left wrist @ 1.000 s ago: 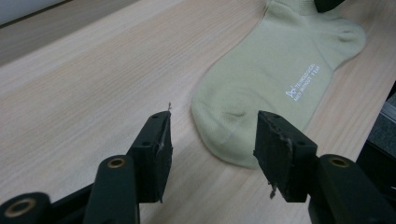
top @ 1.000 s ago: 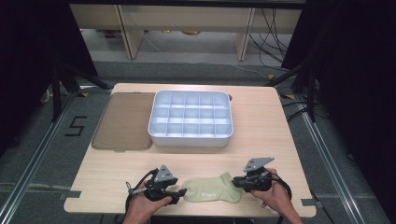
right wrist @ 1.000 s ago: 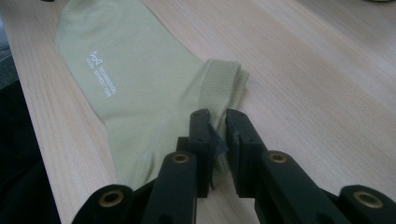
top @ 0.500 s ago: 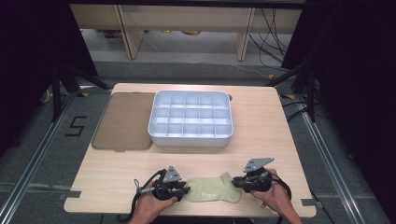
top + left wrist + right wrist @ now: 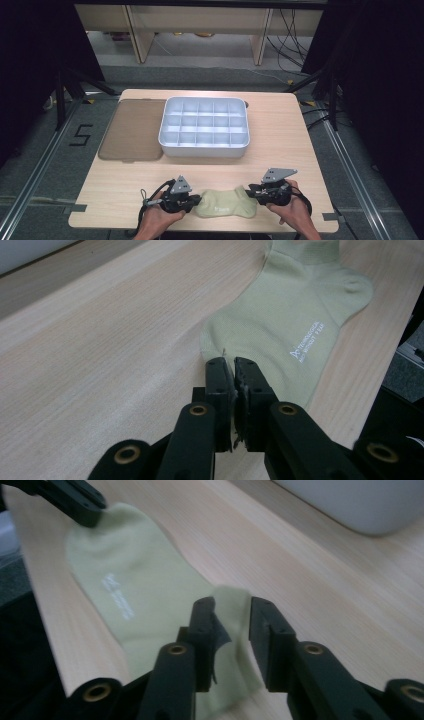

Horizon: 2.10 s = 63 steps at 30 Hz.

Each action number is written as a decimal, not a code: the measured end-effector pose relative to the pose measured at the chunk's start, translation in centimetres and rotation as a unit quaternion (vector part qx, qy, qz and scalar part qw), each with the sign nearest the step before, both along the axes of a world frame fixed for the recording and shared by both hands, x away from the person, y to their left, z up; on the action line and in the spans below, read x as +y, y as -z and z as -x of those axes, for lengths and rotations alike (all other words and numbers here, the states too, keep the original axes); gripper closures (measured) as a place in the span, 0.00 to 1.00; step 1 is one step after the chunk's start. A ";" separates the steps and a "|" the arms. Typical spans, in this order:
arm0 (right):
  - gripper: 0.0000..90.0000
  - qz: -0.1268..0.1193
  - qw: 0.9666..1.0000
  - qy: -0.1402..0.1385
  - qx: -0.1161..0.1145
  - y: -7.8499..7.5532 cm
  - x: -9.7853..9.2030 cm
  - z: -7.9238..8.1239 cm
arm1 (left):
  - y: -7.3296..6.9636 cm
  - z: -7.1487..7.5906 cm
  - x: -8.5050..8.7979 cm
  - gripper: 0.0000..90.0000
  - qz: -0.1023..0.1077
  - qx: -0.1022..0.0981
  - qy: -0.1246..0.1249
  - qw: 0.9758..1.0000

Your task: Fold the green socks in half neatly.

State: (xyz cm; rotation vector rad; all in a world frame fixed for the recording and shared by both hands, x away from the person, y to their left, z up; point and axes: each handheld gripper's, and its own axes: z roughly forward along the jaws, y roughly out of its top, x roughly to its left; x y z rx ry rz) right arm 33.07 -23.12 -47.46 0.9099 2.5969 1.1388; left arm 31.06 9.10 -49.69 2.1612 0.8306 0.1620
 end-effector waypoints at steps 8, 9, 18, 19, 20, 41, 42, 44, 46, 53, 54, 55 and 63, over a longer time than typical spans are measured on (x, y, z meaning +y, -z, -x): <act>0.94 0.013 0.998 -0.063 -0.006 0.1 3.6 1.2 | -1.0 0.0 0.4 0.94 -0.003 -0.005 0.005 1.000; 0.95 0.019 0.998 -0.064 -0.002 0.3 4.0 1.1 | -1.2 0.1 0.5 0.94 -0.002 -0.004 0.000 1.000; 0.98 0.057 0.994 -0.089 0.012 2.7 6.3 0.2 | -2.3 0.0 1.1 0.94 -0.001 -0.005 0.002 1.000; 0.98 0.057 0.994 -0.089 0.012 2.7 6.3 0.2 | -2.3 0.0 1.1 0.94 -0.001 -0.005 0.002 1.000; 0.98 0.058 0.994 -0.095 0.015 2.6 6.7 0.1 | -2.5 0.0 1.2 0.94 0.004 -0.011 0.003 1.000; 0.98 0.019 0.996 -0.088 0.004 1.1 6.3 -0.6 | -4.7 -0.2 0.0 0.94 0.053 -0.014 0.014 0.998; 0.98 0.018 0.996 -0.083 0.000 0.9 6.0 -0.7 | -4.8 -0.1 -0.1 0.94 0.053 -0.010 0.007 0.999; 0.98 0.018 0.998 -0.064 0.000 0.9 5.2 -0.6 | -4.8 -0.2 -0.1 0.94 0.055 -0.013 0.014 0.998; 0.98 0.030 0.998 -0.060 0.008 1.0 4.6 -0.7 | -4.9 -0.3 -0.3 0.94 0.057 -0.013 0.015 0.998; 0.97 0.038 0.997 -0.056 0.035 2.3 4.4 -1.3 | -5.3 -0.5 -1.8 0.94 0.063 -0.011 0.023 0.998; 0.97 0.039 0.997 -0.055 0.033 2.3 4.5 -1.5 | -5.2 -0.6 -2.6 0.95 0.066 -0.010 0.028 0.997; 0.97 0.038 0.997 -0.054 0.038 2.4 4.6 -1.5 | -5.2 -0.7 -3.0 0.95 0.064 -0.011 0.031 0.997; 0.97 0.025 0.997 -0.062 0.044 2.4 4.2 -1.8 | -4.9 -1.3 -5.2 0.95 0.065 -0.009 0.040 0.997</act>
